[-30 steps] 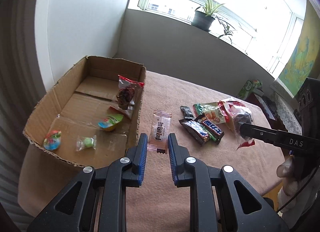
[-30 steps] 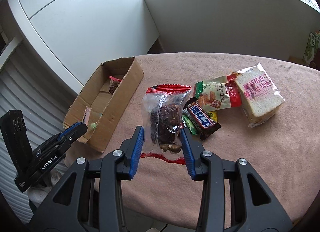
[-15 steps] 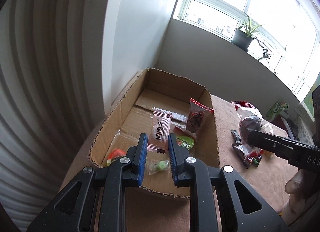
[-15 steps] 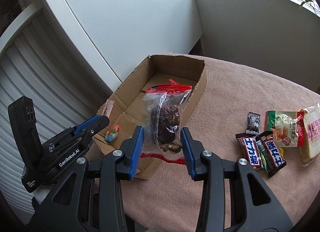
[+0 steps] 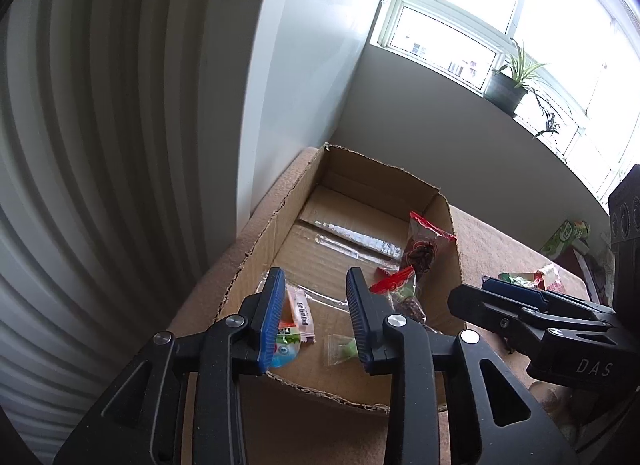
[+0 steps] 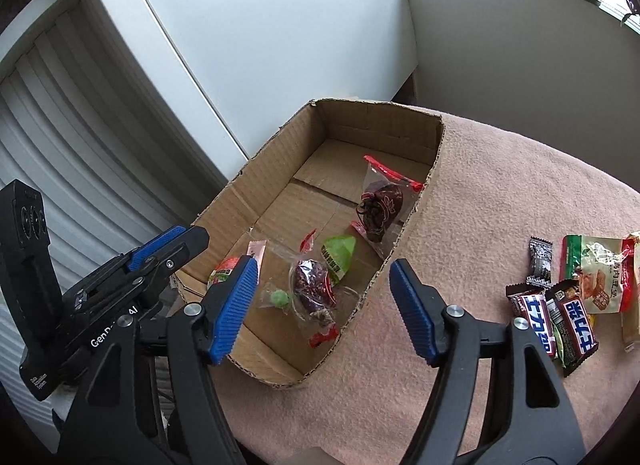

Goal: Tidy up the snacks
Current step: 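Carry the jerky bag and white candy into the box and release both, then move both grippers back toward the candy bars on the table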

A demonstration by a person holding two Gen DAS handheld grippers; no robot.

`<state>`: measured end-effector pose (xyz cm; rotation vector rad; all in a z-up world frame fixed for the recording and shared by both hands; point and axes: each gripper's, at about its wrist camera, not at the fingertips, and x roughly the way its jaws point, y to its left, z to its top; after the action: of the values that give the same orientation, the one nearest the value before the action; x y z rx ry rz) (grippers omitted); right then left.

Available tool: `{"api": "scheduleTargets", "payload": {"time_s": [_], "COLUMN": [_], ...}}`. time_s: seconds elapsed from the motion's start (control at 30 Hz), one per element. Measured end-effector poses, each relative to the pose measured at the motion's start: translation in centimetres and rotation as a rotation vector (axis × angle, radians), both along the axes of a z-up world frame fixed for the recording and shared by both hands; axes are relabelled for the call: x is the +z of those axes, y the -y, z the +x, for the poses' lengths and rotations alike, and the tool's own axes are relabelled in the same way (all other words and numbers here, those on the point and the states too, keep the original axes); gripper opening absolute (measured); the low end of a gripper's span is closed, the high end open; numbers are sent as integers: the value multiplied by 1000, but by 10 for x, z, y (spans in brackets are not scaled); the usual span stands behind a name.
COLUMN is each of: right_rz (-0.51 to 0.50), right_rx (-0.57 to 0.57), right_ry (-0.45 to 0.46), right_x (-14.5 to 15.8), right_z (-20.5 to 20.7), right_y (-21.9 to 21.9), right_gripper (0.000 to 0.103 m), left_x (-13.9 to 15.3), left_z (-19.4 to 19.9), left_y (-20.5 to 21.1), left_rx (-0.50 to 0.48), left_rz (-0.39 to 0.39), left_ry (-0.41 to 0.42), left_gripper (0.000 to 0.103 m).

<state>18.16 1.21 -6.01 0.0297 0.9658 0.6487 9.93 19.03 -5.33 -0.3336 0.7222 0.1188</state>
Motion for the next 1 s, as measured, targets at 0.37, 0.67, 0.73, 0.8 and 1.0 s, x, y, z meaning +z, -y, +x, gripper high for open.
{"api": "scheduleTargets", "payload": {"time_s": [0.37,0.67,0.73,0.8,1.0], "right_rz": [40,-5,-23,-36,-56], "right_rx": [-77,-167,-199,-227,-273], "right_ry": [7,32,25,6,-32], "right_x": [14,15,9,0,-23], "right_z": [-8,-8,-5,-1,5], "right_y": [70,146,164,180,217], "right_gripper": [71,76,80,80,80], "left_x": [13,20,17,12,-6], "left_z": [-5,1,6,12,31], "left_y": [24,83,100,117,168], "left_rx": [-28,-158,-193,-230,-346], "left_rz": [-6,-7,-8,-16,-42], "left_ry": [28,31,16,-7,-75], "left_gripper": [30,30,30,31,38]}}
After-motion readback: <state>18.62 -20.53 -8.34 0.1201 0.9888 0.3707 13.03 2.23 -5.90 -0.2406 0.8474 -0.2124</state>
